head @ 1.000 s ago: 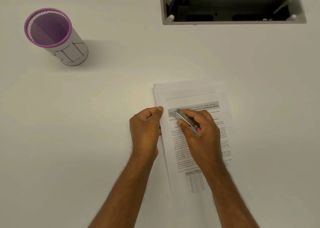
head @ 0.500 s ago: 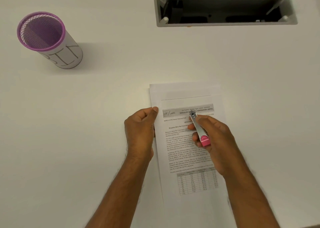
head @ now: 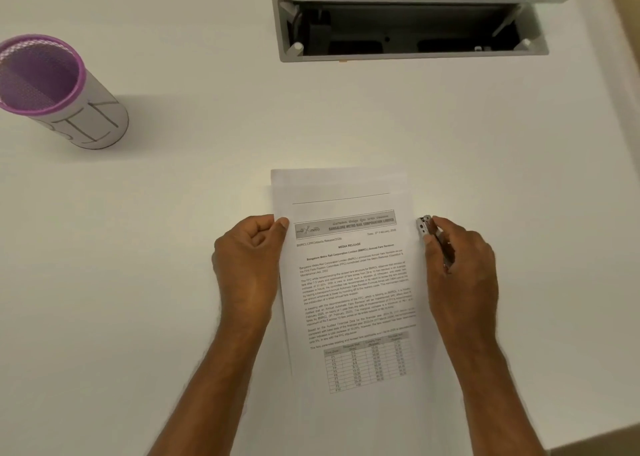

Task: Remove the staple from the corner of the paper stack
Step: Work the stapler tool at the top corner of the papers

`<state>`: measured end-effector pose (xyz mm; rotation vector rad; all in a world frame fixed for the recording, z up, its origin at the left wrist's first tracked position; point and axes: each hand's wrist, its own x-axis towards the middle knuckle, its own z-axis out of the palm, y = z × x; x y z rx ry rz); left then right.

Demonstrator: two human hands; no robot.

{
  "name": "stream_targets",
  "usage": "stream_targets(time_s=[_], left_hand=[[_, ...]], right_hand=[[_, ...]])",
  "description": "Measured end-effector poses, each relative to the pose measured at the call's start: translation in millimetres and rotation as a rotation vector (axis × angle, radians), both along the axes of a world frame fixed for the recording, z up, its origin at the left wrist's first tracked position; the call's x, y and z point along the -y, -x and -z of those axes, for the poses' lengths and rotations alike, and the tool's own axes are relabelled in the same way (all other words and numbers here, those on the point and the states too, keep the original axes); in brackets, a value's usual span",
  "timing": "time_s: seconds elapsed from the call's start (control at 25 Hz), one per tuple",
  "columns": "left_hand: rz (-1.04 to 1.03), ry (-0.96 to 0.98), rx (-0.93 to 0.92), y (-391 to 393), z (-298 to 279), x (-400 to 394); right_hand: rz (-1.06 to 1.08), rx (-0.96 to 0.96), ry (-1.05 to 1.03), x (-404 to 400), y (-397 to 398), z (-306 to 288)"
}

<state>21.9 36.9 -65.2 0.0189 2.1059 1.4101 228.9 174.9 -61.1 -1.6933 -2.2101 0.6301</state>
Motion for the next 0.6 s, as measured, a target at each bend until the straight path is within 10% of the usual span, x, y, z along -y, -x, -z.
stream_targets(time_s=[0.36,0.6], left_hand=[[0.13,0.202,-0.288,1.0,-11.1,-2.3],[0.158,0.299,-0.415,-0.4,-6.3,-1.3]], right_hand=[[-0.025,-0.024,-0.162,13.0,6.5,6.9],[-0.434,0.057,-0.087,75.3,47.6,24.7]])
